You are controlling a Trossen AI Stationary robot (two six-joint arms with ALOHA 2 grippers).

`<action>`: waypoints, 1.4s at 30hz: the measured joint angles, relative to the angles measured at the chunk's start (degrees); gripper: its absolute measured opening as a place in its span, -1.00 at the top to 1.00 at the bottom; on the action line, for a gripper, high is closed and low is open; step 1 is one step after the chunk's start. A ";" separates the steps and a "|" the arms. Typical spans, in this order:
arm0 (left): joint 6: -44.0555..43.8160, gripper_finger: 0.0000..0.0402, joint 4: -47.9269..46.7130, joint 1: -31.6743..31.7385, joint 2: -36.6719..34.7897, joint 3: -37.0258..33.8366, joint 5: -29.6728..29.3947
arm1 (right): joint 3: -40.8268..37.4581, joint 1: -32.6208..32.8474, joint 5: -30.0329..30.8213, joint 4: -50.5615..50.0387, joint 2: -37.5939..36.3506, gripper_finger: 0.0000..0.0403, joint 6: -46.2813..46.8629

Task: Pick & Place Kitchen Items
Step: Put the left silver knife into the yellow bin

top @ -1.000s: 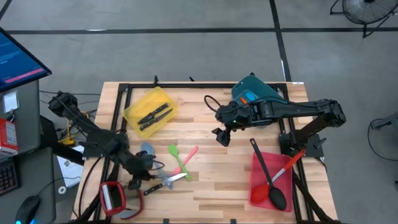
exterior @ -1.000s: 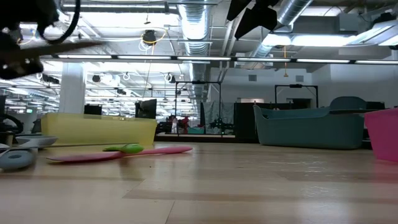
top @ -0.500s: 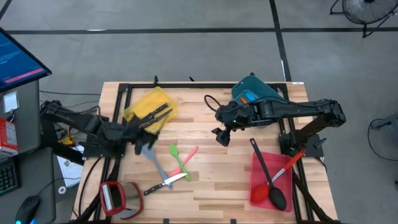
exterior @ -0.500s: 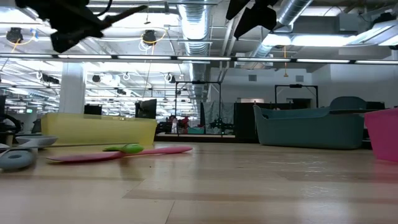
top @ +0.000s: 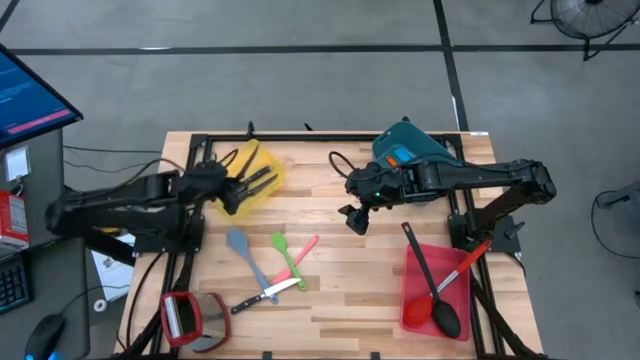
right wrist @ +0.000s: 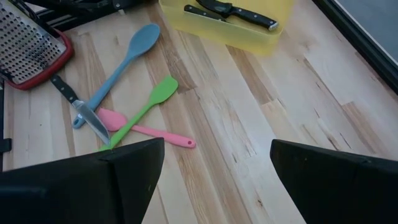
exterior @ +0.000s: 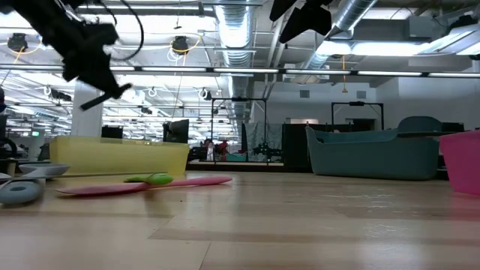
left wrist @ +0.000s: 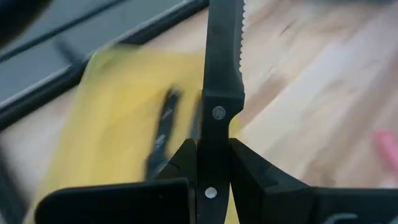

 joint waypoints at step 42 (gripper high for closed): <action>-13.17 0.80 5.71 19.46 31.30 -3.73 12.91 | 0.00 -0.89 2.12 0.22 0.00 -0.45 -2.25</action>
